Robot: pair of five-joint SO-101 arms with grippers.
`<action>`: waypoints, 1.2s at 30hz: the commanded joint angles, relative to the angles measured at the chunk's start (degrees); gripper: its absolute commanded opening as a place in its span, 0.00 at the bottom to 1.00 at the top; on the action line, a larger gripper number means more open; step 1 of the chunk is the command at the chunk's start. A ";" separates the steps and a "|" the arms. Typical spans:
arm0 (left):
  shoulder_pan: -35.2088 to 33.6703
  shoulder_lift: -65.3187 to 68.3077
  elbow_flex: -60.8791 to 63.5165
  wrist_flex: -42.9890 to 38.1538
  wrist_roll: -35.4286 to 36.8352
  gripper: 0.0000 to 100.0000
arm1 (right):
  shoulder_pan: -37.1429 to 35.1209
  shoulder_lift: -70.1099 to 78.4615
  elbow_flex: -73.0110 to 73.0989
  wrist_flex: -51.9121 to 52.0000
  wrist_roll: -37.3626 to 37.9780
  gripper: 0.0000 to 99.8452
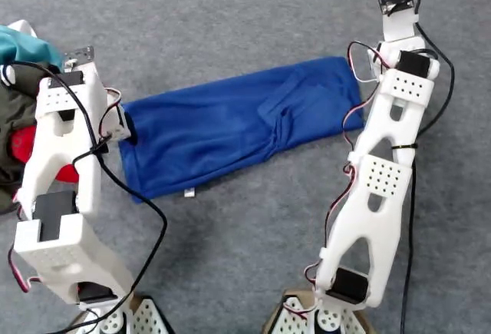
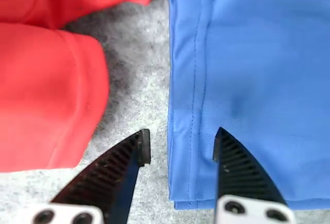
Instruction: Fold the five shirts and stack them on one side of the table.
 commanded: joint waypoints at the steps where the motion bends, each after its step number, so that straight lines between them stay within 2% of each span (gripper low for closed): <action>1: 0.35 2.24 -2.73 -0.53 -0.44 0.21 | 0.04 -0.66 -0.22 -0.79 0.53 0.00; 7: 0.44 9.36 -1.85 -5.89 -2.90 0.21 | 0.04 -0.66 -0.22 -0.79 0.53 0.00; 11: 0.26 12.26 -3.16 -5.63 -2.73 0.21 | 0.04 -0.66 -0.22 -0.79 0.53 0.00; 14: 0.62 13.49 -4.92 -3.43 -2.64 0.19 | 0.04 -0.66 -0.22 -0.79 0.53 0.00; 18: 2.99 16.31 -5.80 -2.81 -3.08 0.09 | 0.04 -0.66 -0.22 -0.79 0.53 0.00; 27: 4.22 23.69 -14.86 4.40 -1.14 0.08 | 0.04 -0.66 -0.22 -0.88 0.53 0.00; 30: 3.60 26.51 -19.43 6.95 -0.79 0.04 | 0.04 -0.66 -0.22 -0.88 0.53 0.00; 33: 4.04 27.91 -21.63 7.38 -0.44 0.03 | 0.13 -0.66 -0.22 -0.88 0.53 0.00; 36: 5.10 28.00 -22.59 6.77 3.16 0.02 | 0.22 -0.66 -0.22 -0.88 0.53 0.00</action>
